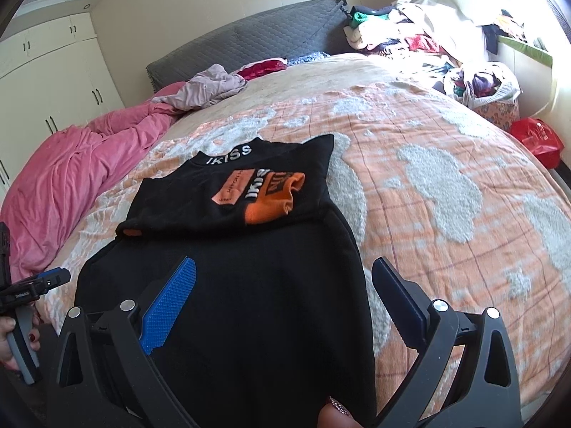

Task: Fold small clothes
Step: 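Move both grippers back to the sweatshirt hem, then grasp the sweatshirt hem with both grippers, then lift the hem and fold it over toward the collar with both grippers, then lay the hem on the collar and open both grippers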

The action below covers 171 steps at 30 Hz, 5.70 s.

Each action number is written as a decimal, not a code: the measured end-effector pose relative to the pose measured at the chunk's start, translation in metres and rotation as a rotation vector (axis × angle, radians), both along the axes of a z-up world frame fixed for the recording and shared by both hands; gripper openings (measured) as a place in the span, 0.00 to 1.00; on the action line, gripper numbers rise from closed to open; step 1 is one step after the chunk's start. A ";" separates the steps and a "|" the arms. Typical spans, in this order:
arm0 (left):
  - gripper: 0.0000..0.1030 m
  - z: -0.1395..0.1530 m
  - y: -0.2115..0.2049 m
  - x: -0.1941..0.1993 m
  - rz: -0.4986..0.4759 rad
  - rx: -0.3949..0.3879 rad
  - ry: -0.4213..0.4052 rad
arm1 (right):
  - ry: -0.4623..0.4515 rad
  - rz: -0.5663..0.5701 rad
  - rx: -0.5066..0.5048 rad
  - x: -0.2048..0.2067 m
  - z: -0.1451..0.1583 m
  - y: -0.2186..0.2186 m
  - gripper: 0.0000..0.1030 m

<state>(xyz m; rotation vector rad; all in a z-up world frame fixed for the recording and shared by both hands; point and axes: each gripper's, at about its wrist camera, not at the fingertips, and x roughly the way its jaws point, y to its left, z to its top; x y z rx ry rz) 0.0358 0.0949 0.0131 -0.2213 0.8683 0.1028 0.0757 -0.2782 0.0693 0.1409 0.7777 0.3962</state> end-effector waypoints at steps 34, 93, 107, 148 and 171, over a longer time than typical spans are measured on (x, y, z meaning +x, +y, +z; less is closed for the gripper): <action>0.64 -0.061 0.015 -0.066 -0.040 -0.210 0.175 | 0.217 0.058 -0.181 -0.080 -0.038 -0.045 0.95; 0.02 0.022 0.052 -0.049 -0.026 -0.313 -0.133 | -0.083 0.093 0.170 -0.034 0.051 -0.059 0.06; 0.02 0.063 0.068 0.009 -0.006 -0.313 -0.244 | -0.178 0.047 0.124 0.010 0.081 -0.041 0.06; 0.02 0.023 0.095 0.144 0.050 -0.200 -0.194 | -0.088 -0.044 0.027 0.164 0.030 0.005 0.06; 0.32 0.021 0.058 0.127 0.001 -0.111 -0.183 | -0.137 0.041 -0.115 0.126 0.017 0.038 0.34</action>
